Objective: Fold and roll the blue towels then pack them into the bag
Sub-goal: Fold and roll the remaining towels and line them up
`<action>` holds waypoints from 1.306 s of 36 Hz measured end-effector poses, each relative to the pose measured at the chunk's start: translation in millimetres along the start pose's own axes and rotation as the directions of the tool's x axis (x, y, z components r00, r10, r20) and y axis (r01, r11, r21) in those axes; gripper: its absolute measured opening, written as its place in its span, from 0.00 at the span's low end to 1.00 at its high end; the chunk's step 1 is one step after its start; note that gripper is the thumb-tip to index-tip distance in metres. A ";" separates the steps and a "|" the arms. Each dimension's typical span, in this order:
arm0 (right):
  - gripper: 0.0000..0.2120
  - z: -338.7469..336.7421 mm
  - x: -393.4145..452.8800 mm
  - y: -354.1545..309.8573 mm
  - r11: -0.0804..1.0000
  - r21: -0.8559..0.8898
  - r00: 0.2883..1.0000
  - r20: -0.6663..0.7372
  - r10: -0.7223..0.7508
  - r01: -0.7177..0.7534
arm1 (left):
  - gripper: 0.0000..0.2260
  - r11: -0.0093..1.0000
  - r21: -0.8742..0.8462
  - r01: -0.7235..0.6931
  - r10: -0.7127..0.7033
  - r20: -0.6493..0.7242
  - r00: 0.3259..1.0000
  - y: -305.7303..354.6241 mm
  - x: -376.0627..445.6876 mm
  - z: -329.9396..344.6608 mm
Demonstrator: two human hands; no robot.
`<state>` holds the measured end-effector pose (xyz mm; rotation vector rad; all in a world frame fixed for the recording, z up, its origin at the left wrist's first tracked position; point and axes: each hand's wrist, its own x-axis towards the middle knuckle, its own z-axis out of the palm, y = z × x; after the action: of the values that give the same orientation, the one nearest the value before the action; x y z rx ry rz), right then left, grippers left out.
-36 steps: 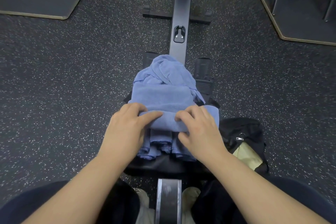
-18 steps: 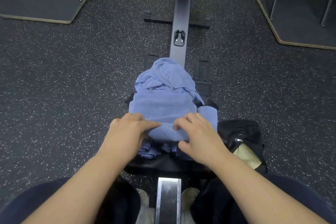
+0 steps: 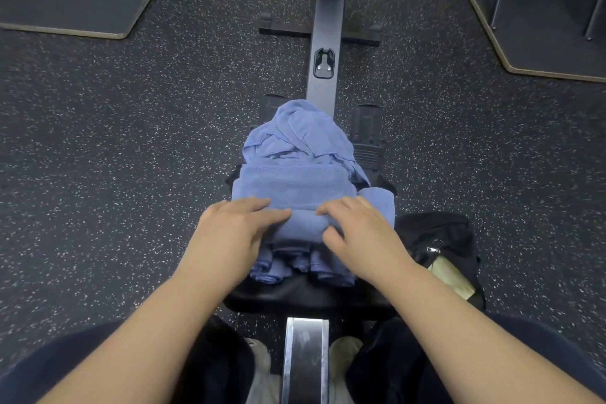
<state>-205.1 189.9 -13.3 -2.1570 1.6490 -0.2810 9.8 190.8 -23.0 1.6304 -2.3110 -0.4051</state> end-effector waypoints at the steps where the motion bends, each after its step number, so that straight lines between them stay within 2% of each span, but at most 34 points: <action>1: 0.14 0.2 1.2 0.2 1.000 -0.006 1.000 -0.002 0.001 -0.001 | 0.17 1.000 0.010 -0.014 0.015 -0.020 1.000 1.9 -0.1 -0.8; 4: 0.16 1.6 4.6 -0.6 0.999 -0.026 1.000 -0.012 0.022 -0.022 | 0.16 0.997 0.046 -0.056 0.059 -0.063 0.996 7.9 -1.2 -5.4; 6: 0.26 3.2 6.2 -1.8 0.999 -0.029 0.999 -0.041 0.018 -0.019 | 0.17 0.997 0.064 -0.053 0.058 -0.079 0.995 10.9 -1.2 -7.6; 8: 0.28 6.9 7.1 -0.5 1.000 -0.017 0.996 -0.083 0.014 -0.015 | 0.16 0.993 0.112 -0.039 0.047 -0.070 0.996 14.3 -1.0 -8.1; 11: 0.22 13.6 8.3 2.3 0.999 -0.032 0.982 -0.187 -0.007 0.001 | 0.13 0.973 0.226 -0.042 0.060 -0.073 0.996 17.6 -1.2 -1.2; 14: 0.18 19.0 8.4 5.5 0.999 -0.036 0.955 -0.296 -0.024 0.014 | 0.22 0.967 0.252 -0.035 0.053 -0.064 0.997 19.4 -0.7 5.6; 18: 0.12 18.3 8.7 6.6 0.997 -0.045 0.901 -0.428 -0.070 0.056 | 0.27 0.939 0.344 -0.022 0.037 -0.035 0.999 20.5 0.1 10.2; 20: 0.08 17.2 8.3 4.4 0.993 -0.057 0.879 -0.464 -0.115 0.100 | 0.26 0.925 0.381 -0.021 0.038 -0.036 0.999 20.2 0.3 12.4; 23: 0.11 17.6 6.5 -0.4 0.984 -0.073 0.868 -0.463 -0.179 0.164 | 0.22 0.910 0.414 -0.010 0.049 -0.082 0.995 18.2 1.9 17.8; 26: 0.11 22.0 4.3 -2.5 0.974 -0.079 0.877 -0.423 -0.227 0.214 | 0.30 0.917 0.399 0.006 0.020 -0.062 0.998 17.4 5.4 20.6; 28: 0.11 23.7 4.0 -3.4 0.974 -0.101 0.889 -0.397 -0.228 0.204 | 0.32 0.927 0.374 0.022 -0.004 -0.048 0.999 15.8 7.1 21.6; 32: 0.10 25.6 3.6 -5.0 0.978 -0.126 0.901 -0.384 -0.200 0.163 | 0.24 0.947 0.320 0.010 0.001 -0.035 0.999 13.4 10.0 22.3; 35: 0.10 27.1 4.9 -4.2 0.979 -0.145 0.905 -0.382 -0.188 0.142 | 0.21 0.973 0.232 0.010 -0.018 0.031 0.999 14.5 13.7 15.2; 38: 0.17 29.1 6.8 -2.8 0.978 -0.160 0.907 -0.376 -0.188 0.136 | 0.22 0.996 0.083 0.037 -0.044 0.087 0.995 8.4 17.7 11.5; 42: 0.22 32.1 11.7 -0.2 0.979 -0.157 0.906 -0.384 -0.178 0.126 | 0.21 0.999 -0.037 -0.011 0.010 -0.018 1.000 4.6 18.0 11.9; 47: 0.18 33.2 18.3 2.5 0.984 -0.143 0.913 -0.379 -0.152 0.104 | 0.12 0.999 -0.035 -0.010 0.005 -0.138 0.990 9.3 21.2 7.4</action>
<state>-188.9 178.4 -45.7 -2.4249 1.7670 -0.7076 -8.0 174.3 -24.8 1.5802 -2.1957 -0.3188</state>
